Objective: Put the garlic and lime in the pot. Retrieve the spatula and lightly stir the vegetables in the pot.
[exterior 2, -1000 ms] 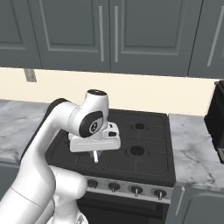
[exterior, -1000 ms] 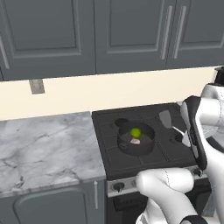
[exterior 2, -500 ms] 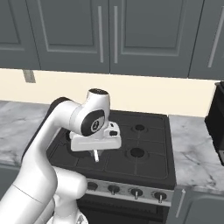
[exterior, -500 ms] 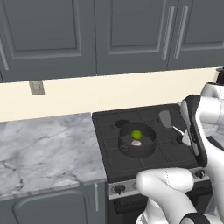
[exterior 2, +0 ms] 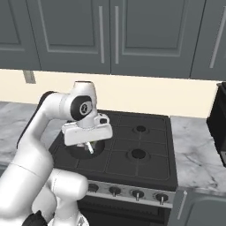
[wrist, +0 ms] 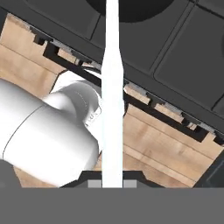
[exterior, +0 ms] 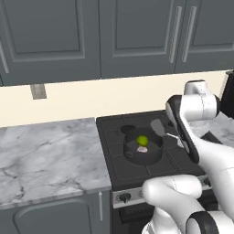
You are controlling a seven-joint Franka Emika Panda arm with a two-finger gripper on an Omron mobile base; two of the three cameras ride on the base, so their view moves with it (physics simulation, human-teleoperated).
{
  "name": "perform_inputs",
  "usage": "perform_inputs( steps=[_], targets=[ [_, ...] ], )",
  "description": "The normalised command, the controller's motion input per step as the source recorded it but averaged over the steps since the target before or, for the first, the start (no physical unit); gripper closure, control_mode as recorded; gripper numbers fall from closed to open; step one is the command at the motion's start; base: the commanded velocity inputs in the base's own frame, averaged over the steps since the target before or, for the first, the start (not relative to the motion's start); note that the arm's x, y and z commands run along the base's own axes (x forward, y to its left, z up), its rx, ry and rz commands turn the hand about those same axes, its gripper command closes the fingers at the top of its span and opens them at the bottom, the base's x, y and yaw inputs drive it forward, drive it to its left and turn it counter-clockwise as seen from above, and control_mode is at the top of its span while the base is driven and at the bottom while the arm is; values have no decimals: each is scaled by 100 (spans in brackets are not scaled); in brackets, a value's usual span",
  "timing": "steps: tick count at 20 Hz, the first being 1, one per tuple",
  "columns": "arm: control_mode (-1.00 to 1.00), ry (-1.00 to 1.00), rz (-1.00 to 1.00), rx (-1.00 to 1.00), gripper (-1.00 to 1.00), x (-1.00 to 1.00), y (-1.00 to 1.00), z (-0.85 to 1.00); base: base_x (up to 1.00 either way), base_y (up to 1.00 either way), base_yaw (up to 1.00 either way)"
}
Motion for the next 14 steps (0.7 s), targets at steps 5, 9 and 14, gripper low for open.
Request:
perform_inputs(
  steps=[5,9,14],
  targets=[
    [-100,2,2,-29,100,47,21,-9,0,0,0],
    [-100,-8,27,-28,100,39,0,0,0,0,0],
    [-100,-1,51,-6,100,45,-7,-1,0,0,0]
  ],
)
